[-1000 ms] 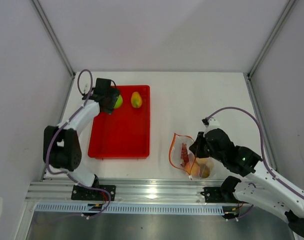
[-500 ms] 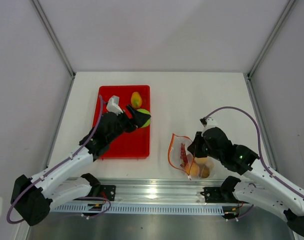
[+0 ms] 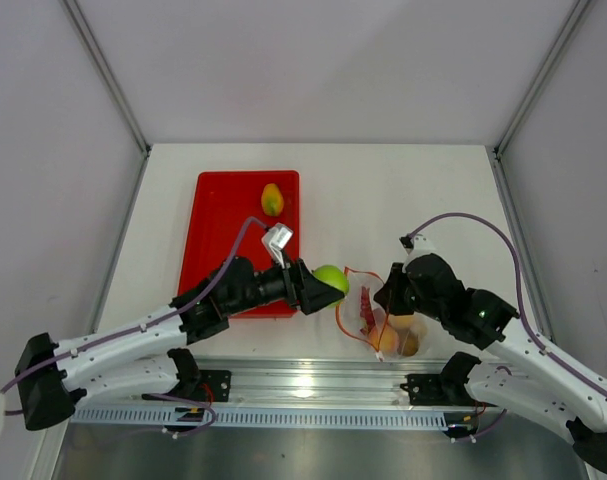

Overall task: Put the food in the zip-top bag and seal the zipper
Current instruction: Place the fake fruit in the zipper food storage bag.

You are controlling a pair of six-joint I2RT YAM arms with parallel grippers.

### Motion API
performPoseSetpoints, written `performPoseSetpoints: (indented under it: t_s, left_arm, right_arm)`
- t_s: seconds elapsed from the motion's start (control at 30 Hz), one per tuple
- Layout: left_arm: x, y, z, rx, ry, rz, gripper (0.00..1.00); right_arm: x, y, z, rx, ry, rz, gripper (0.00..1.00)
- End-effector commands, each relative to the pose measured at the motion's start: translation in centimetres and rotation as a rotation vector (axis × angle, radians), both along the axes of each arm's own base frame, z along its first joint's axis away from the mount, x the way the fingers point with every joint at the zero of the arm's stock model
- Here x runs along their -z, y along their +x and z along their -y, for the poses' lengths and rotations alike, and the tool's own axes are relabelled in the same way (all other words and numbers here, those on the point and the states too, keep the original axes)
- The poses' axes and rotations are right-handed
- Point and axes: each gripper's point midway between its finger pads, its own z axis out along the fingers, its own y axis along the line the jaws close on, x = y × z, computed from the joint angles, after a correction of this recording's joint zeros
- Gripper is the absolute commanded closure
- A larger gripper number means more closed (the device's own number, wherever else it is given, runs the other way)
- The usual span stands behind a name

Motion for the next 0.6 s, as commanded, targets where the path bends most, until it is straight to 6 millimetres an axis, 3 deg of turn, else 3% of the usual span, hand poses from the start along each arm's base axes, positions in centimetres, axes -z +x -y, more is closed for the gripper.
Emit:
performPoseSetpoints:
  t_s: [0.0, 0.33, 0.57]
  left_arm:
    - [-0.8, -1.2, 1.7, 0.080, -0.023, 0.045, 0.99]
    - [3.0, -2.2, 5.3, 0.163, 0.034, -0.044, 0.98]
    - [4.5, -2.5, 7.3, 0.219, 0.074, -0.076, 0.63]
  right_arm:
    - [-2.0, 0.1, -0.3, 0.002, 0.044, 0.023, 1.00]
    - [-5.4, -0.1, 0.2, 0.004, 0.083, 0.071, 1.00]
    - [-5.8, -0.3, 0.2, 0.002, 0.096, 0.072, 1.00]
